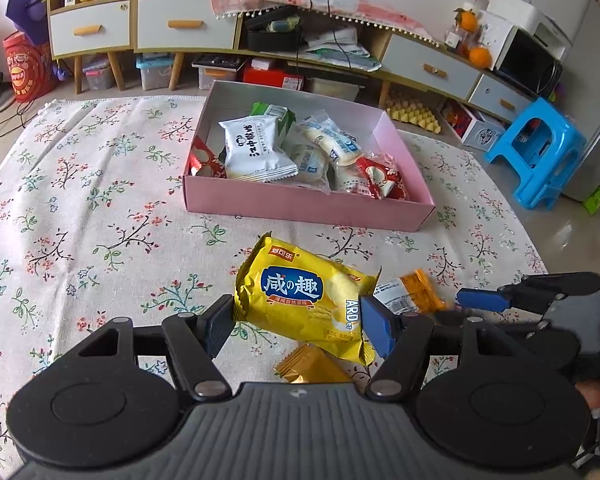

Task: Organize snacks
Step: 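Grasp the yellow pack with the left gripper while the right grasps a brown cracker, then carry the yellow pack and cracker into the pink box and open both grippers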

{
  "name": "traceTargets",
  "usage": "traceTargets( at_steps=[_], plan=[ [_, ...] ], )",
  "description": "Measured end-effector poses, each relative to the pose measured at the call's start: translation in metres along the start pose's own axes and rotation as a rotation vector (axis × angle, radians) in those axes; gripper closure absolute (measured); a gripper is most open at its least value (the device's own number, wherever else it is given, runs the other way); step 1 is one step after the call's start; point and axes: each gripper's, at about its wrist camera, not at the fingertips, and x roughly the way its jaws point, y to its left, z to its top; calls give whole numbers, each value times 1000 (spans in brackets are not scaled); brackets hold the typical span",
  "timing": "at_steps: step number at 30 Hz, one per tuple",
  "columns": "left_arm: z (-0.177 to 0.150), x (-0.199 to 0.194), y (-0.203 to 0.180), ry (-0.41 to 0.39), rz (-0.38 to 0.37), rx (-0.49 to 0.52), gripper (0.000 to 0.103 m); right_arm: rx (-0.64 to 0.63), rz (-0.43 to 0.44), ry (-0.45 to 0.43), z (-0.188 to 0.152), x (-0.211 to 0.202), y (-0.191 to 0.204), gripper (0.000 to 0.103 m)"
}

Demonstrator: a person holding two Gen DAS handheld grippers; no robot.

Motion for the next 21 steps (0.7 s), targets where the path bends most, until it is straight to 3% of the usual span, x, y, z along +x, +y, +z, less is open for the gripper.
traceTargets(
  at_steps=[1,6,10,13,17,21],
  plan=[
    [0,-1,2,-3,0,-4,39,46,21,9,3,-5,-5,103],
    [2,-4,7,-17,9,-13,39,164,58,-77,8,-33,-22,103],
    [2,-2,2,-8,-2,-1,39,227,25,46,2,-8,-34,67],
    [2,-2,0,-9,0,9,39,292,60,70,-4,3,-37,60],
    [0,-2,-1,-11,7,23,39,252,59,35,-3,-11,-24,78],
    [0,-1,0,-8,14,26,39,263,90,21,1,-17,-21,81]
  ],
)
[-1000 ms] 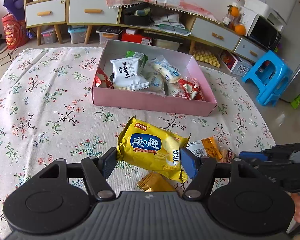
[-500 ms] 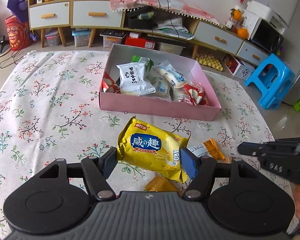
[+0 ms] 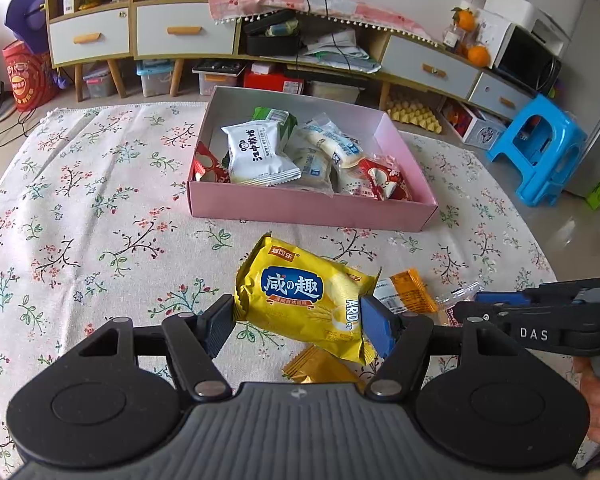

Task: Organize snacks
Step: 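Carry the yellow pack and cracker into the pink box and open both grippers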

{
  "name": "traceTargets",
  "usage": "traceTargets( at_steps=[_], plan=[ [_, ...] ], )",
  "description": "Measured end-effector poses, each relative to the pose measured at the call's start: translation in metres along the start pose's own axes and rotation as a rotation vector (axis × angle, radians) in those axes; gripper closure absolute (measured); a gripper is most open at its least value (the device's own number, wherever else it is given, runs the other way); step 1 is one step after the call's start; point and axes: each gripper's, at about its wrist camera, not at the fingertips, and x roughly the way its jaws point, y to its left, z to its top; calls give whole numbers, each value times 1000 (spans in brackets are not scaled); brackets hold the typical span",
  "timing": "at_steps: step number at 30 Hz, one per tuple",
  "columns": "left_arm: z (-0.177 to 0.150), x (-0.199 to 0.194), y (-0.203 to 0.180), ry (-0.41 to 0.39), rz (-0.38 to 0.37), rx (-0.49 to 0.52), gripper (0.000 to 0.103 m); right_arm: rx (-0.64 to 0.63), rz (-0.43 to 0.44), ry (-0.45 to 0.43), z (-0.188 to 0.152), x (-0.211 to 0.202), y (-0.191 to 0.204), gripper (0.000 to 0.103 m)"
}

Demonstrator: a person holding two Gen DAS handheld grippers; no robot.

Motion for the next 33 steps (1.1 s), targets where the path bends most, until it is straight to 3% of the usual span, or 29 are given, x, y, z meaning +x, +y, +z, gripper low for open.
traceTargets(
  at_steps=[18,25,33],
  plan=[
    [7,-2,-6,-36,11,37,39,100,-15,-87,13,-17,-19,81],
    [30,17,-15,-60,41,111,39,116,-41,-113,39,-9,-26,81],
    [74,54,-12,-54,-42,100,39,126,-49,-166,97,6,-32,81]
  ],
)
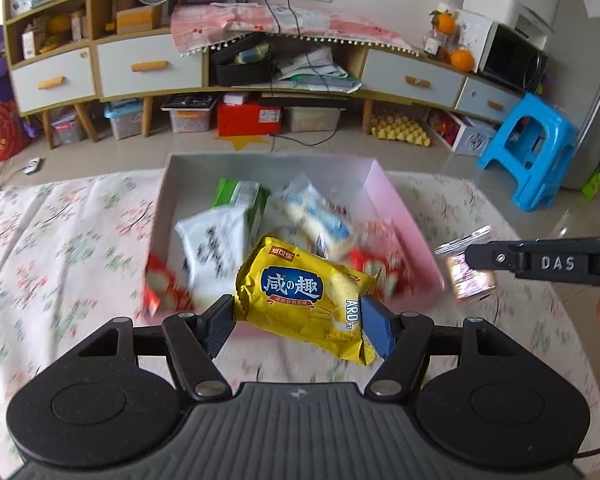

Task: Organize snacks
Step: 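Carry the yellow pack and cracker into the pink box and open both grippers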

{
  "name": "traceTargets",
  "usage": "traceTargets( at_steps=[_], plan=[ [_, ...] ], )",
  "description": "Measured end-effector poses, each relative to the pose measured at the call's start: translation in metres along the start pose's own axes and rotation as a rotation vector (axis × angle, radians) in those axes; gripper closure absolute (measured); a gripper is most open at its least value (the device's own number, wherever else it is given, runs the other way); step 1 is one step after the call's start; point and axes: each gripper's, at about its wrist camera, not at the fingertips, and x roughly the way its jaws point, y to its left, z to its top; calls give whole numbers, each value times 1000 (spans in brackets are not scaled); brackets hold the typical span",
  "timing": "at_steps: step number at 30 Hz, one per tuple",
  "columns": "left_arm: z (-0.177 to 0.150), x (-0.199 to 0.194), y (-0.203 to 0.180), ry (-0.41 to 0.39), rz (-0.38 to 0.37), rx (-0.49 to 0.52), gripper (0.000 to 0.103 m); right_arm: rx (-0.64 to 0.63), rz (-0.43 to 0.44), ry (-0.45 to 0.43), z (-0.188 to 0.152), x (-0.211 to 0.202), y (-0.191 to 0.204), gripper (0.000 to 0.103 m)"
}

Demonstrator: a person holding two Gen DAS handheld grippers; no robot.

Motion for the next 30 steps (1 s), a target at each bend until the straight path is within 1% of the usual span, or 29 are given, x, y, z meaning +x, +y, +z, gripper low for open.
traceTargets(
  at_steps=[3,7,10,11,14,17,19,21,25,27,28,30],
  plan=[
    [12,15,4,5,-23,19,39,8,2,1,11,15,0,81],
    [10,33,2,45,-45,81,39,25,14,0,22,36,-1,81],
    [9,40,-2,48,-45,161,38,22,32,-15,26,46,2,81],
    [9,42,-3,44,-45,184,38,26,45,-17,27,49,3,84],
    [9,45,-1,36,-25,212,38,27,68,-33,29,56,9,85],
    [9,45,3,35,-17,207,38,42,104,-46,32,59,12,84],
    [10,40,5,30,-40,190,36,97,161,-35,34,58,7,81],
    [12,34,9,22,-58,167,35,136,178,-47,35,54,2,80],
    [15,19,11,-8,-75,149,35,124,140,-43,35,48,0,79],
    [16,11,13,-26,-71,134,34,133,136,-26,34,46,-2,79],
    [16,8,14,-32,-67,118,33,131,130,-5,33,45,-1,79],
    [16,3,16,-32,-49,71,29,112,80,83,31,46,4,79]
  ],
)
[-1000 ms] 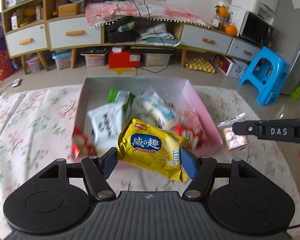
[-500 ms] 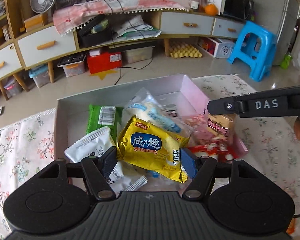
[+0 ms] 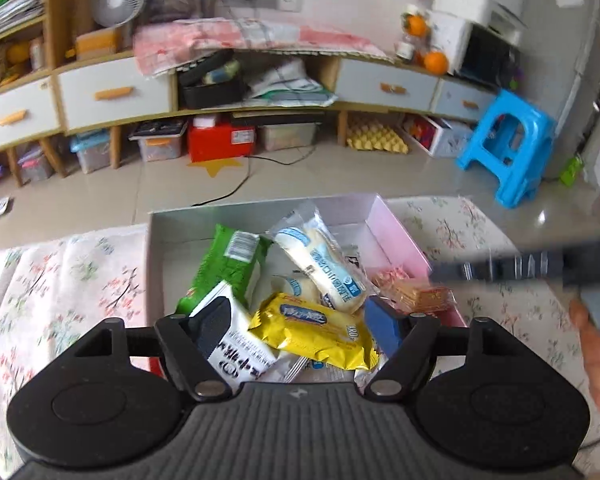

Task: Organize snacks
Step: 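Carry the yellow pack and cracker into the pink box and open both grippers, then move both grippers back over the remaining snacks on the cloth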

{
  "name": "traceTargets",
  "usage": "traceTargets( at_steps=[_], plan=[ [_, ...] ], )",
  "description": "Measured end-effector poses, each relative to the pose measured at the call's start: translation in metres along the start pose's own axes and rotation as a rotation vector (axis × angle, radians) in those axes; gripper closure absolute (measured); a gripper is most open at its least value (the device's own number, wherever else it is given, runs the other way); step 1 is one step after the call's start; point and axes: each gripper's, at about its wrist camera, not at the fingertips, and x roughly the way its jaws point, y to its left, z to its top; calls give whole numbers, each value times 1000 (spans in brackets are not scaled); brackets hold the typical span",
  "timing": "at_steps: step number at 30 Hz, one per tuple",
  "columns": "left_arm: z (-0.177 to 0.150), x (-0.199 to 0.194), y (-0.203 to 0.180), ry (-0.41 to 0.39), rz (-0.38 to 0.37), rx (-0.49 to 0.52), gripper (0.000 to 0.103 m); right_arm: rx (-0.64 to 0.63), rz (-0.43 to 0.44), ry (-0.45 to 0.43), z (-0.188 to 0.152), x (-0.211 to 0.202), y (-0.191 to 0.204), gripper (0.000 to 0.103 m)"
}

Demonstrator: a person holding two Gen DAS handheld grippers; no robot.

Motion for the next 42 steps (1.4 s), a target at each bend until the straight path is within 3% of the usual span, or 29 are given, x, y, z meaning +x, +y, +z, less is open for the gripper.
traceTargets(
  at_steps=[3,10,15,20,23,25,27,32,38,42],
  plan=[
    [-4,-3,2,45,59,-80,28,-52,-44,104,-14,-1,10,77],
    [-26,-35,3,79,145,-213,25,-22,76,-21,-22,-72,12,76],
    [-47,-57,-4,99,72,-300,24,-124,54,-79,-48,-112,16,60],
    [-74,-70,-18,110,99,-296,15,-139,34,-78,-88,-132,0,35],
    [-96,-68,-25,167,61,-311,12,-140,2,-32,-116,-126,-11,21],
    [-105,-60,-24,220,44,-329,13,-140,-34,44,-127,-112,-14,21],
    [-108,-52,-21,248,57,-342,15,-114,-45,64,-128,-108,-18,21],
    [-102,-49,-20,222,73,-331,12,-32,-72,2,-120,-118,-31,20],
    [-107,-35,-32,253,77,-276,11,-38,-49,159,-130,-89,-30,16],
    [-118,-29,-45,270,105,-243,10,-44,-127,183,-135,-80,-32,14]
  ],
)
